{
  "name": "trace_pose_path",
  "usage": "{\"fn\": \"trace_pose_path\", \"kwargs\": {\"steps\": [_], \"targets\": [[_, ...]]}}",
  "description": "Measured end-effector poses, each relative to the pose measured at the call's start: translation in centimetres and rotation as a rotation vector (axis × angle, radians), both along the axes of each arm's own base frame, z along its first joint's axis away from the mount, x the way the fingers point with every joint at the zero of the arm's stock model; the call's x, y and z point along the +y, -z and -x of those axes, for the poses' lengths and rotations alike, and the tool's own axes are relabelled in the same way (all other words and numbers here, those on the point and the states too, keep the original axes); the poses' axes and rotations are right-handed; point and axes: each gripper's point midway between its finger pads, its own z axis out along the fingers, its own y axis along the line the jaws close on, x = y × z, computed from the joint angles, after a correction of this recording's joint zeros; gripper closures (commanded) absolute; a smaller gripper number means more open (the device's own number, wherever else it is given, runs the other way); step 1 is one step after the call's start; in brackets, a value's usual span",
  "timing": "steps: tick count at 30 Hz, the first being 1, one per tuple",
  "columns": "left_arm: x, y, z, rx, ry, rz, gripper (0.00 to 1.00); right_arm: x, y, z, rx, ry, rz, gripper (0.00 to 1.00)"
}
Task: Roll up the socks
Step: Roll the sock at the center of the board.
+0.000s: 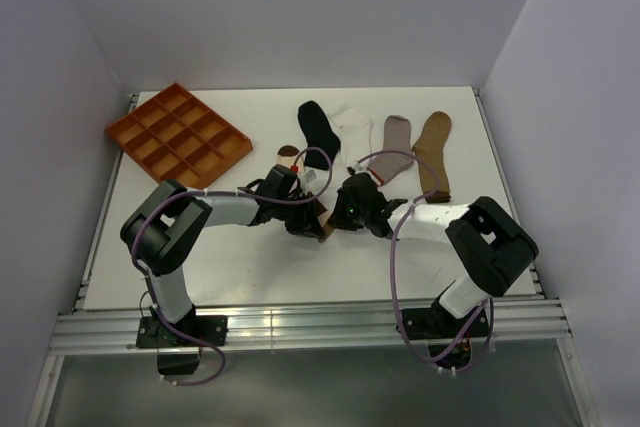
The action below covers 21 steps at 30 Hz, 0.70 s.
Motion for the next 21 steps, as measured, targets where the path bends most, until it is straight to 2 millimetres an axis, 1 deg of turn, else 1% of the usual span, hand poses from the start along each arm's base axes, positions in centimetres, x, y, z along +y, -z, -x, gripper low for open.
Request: {"fn": "trace_pose_path", "kwargs": {"steps": [1, 3, 4, 6, 7, 10, 15, 17, 19, 21], "targets": [[0.0, 0.0, 0.0, 0.001, -0.002, -0.004, 0.87, 0.0, 0.0, -0.1, 0.003, 0.006, 0.001, 0.88], [0.1, 0.1, -0.2, -0.001, -0.009, -0.013, 0.82, 0.1, 0.1, -0.3, 0.009, 0.019, 0.004, 0.89], [0.2, 0.1, -0.3, -0.003, -0.013, -0.019, 0.76, 0.1, 0.2, -0.4, 0.011, 0.027, 0.004, 0.89], [0.3, 0.1, -0.5, -0.009, -0.022, -0.03, 0.7, 0.1, 0.2, -0.6, 0.014, 0.041, 0.005, 0.89], [0.4, 0.0, -0.6, -0.015, -0.029, -0.037, 0.65, 0.1, 0.2, -0.6, 0.017, 0.048, 0.005, 0.89], [1.0, -0.7, -1.1, -0.052, -0.061, -0.07, 0.57, 0.0, 0.2, -0.7, 0.019, 0.066, 0.004, 0.89], [2.8, -3.2, -2.3, -0.182, -0.138, -0.128, 0.54, 0.0, 0.2, -0.7, 0.028, 0.085, -0.001, 0.89], [2.9, -4.3, -2.5, -0.243, -0.146, -0.135, 0.53, 0.0, 0.2, -0.7, 0.029, 0.09, -0.003, 0.9], [2.6, -4.9, -2.3, -0.302, -0.135, -0.146, 0.5, 0.0, 0.2, -0.7, 0.032, 0.094, -0.005, 0.89], [2.1, -4.9, -1.9, -0.342, -0.114, -0.158, 0.47, 0.0, 0.2, -0.7, 0.034, 0.098, -0.007, 0.89]]}}
